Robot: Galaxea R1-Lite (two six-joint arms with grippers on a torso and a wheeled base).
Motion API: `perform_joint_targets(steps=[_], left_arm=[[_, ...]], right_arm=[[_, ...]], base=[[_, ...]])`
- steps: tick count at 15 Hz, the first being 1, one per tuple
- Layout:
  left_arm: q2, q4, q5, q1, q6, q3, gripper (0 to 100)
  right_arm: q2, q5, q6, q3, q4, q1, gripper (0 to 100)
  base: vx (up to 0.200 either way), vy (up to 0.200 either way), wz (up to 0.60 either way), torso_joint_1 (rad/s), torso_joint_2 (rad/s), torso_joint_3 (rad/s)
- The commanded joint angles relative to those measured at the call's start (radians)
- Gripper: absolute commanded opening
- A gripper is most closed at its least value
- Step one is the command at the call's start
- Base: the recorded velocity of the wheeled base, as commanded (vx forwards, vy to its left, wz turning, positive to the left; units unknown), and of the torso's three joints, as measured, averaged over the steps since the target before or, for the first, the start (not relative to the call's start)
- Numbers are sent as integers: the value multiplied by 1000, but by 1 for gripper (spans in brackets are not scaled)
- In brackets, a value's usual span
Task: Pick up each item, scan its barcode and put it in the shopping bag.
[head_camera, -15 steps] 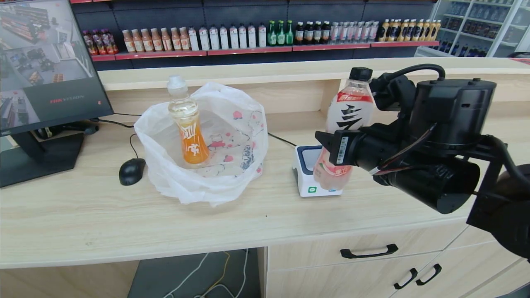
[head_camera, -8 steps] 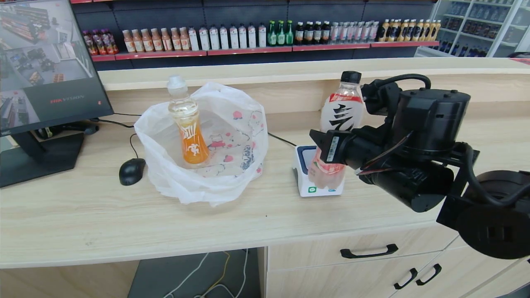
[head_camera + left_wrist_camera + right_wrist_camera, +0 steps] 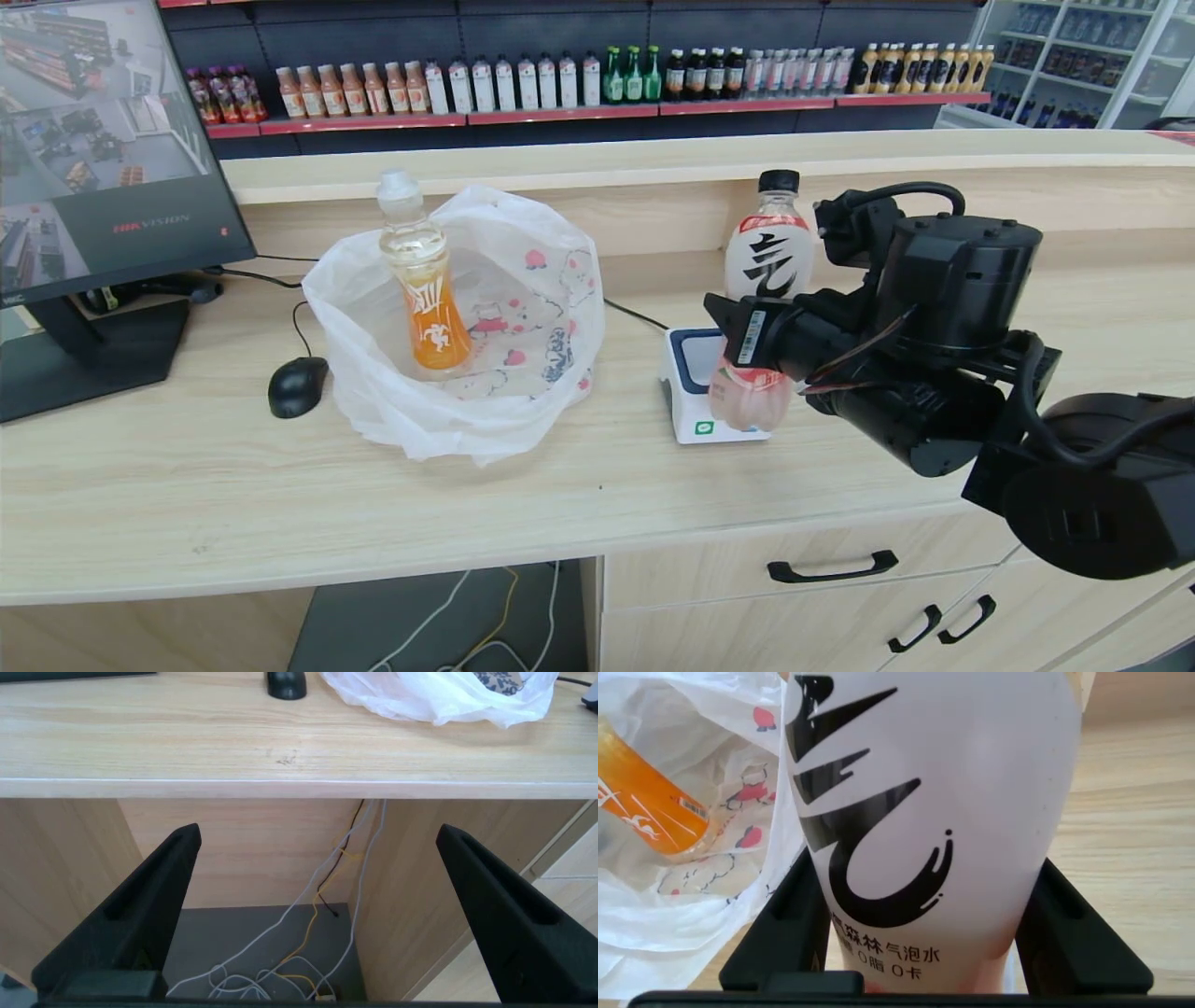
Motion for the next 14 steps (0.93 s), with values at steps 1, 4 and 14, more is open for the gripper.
perform_joint_targets(steps=[1, 4, 14], left_arm=[[0, 0, 0, 1, 0, 0, 100], [0, 0, -1, 1, 0, 0, 100], [0, 0, 0, 0, 0, 0, 100]], right_arm=[[2, 0, 0, 2, -1, -1, 0], [2, 0, 1, 3, -1, -1, 0], [5, -6, 0, 3, -1, -1, 0]], base=[[0, 0, 0, 0, 0, 0], [0, 0, 0, 0, 0, 0], [0, 0, 0, 0, 0, 0]])
